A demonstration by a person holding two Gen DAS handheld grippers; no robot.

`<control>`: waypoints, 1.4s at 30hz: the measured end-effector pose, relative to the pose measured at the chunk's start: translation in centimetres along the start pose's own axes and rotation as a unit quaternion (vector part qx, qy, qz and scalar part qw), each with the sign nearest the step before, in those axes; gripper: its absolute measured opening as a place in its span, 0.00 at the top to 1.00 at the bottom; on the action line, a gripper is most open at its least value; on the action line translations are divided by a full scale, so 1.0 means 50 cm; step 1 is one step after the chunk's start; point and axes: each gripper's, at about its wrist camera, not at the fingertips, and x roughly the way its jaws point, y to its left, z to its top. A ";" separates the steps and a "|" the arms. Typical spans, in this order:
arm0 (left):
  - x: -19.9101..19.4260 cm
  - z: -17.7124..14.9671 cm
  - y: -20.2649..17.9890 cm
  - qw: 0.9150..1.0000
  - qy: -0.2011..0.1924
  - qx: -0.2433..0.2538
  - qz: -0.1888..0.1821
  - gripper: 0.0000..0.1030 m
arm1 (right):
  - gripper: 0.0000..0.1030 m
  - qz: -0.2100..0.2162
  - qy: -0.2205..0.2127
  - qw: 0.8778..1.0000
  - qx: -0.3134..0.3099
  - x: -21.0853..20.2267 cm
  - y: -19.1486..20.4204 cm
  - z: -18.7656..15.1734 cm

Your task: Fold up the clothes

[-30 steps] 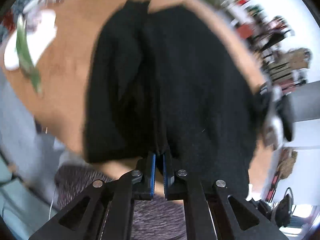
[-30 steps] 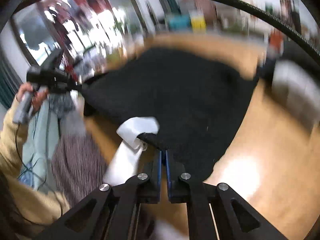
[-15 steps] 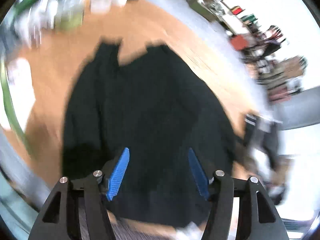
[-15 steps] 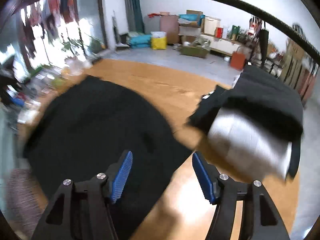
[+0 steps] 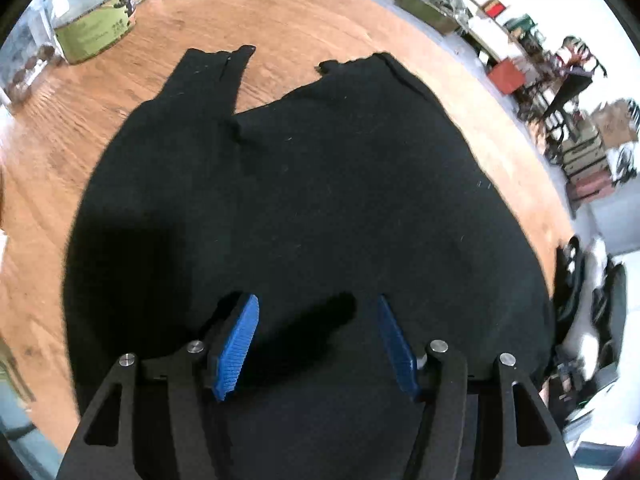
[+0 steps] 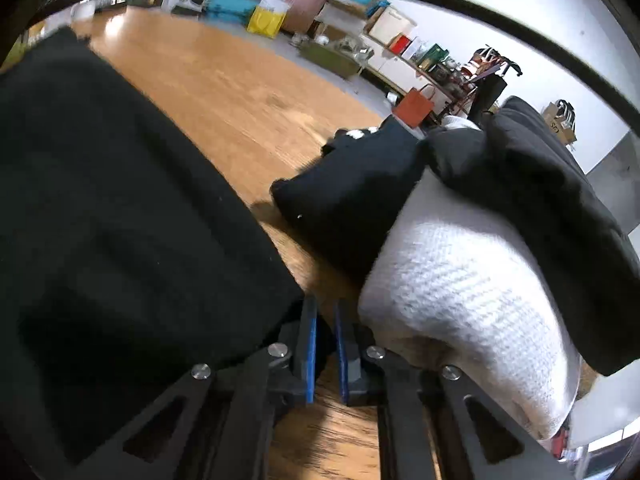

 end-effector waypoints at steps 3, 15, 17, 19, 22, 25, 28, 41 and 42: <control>-0.010 -0.014 -0.017 0.999 -0.009 0.036 0.030 0.39 | 0.81 0.033 -0.042 0.997 0.055 -0.076 -0.028 0.006; 0.029 -0.125 -0.037 0.980 -0.018 0.165 0.110 0.34 | 0.60 0.211 0.013 0.977 0.006 -0.202 0.147 -0.121; 0.021 -0.120 -0.019 0.978 -0.025 0.145 0.145 0.38 | 0.59 0.189 0.033 0.981 0.040 -0.195 0.114 -0.131; 0.006 -0.126 -0.015 0.986 -0.020 0.128 0.101 0.38 | 0.62 0.170 0.040 0.983 0.050 -0.208 0.102 -0.135; 0.001 -0.148 -0.030 0.990 -0.005 0.129 0.052 0.38 | 0.59 0.240 0.011 0.970 0.042 -0.279 0.130 -0.142; 0.020 -0.160 -0.024 0.985 -0.005 0.141 0.095 0.38 | 0.55 0.242 0.015 0.970 -0.003 -0.311 0.200 -0.173; 0.029 -0.163 -0.006 0.985 -0.012 0.142 0.101 0.38 | 0.52 0.229 0.027 0.973 0.012 -0.294 0.189 -0.228; -0.067 -0.180 0.080 0.999 -0.020 -0.046 -0.006 0.37 | 0.35 0.288 -0.044 0.957 -0.012 -0.407 0.206 -0.324; -0.061 -0.177 0.083 0.998 -0.015 -0.054 0.004 0.37 | 0.34 0.289 -0.042 0.956 -0.020 -0.395 0.213 -0.318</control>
